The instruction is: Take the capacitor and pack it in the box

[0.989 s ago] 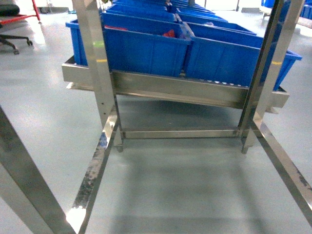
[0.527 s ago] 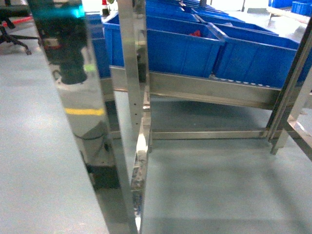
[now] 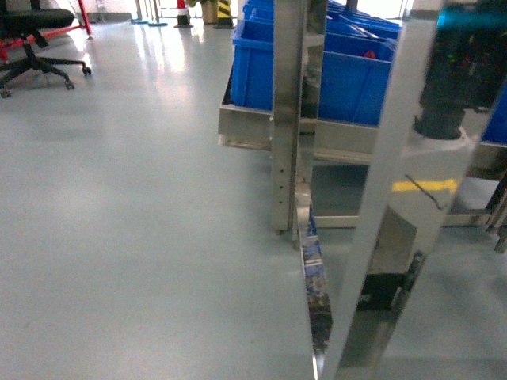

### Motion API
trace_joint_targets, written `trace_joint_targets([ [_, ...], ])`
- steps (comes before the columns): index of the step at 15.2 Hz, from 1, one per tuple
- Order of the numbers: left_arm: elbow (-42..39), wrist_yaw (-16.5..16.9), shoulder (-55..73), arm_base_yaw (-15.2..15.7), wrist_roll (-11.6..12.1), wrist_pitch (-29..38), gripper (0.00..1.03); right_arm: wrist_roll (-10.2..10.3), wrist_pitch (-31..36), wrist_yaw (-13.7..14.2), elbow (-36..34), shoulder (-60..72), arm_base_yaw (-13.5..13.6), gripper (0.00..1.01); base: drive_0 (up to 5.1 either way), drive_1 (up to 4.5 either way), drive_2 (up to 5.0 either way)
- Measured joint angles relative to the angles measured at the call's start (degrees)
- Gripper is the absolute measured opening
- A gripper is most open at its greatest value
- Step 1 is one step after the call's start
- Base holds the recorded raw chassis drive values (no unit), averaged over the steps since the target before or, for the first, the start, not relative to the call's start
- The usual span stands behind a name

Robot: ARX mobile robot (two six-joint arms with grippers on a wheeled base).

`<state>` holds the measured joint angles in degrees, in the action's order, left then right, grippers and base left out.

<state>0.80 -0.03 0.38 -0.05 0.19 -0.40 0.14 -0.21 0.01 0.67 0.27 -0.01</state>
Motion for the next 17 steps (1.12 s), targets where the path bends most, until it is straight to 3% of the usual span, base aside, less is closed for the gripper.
trace_joint_targets([
  [17, 0.00, 0.04, 0.00, 0.00, 0.00, 0.02, 0.44, 0.00, -0.20, 0.00, 0.00, 0.00, 0.00, 0.98, -5.0, 2.48, 2.5],
])
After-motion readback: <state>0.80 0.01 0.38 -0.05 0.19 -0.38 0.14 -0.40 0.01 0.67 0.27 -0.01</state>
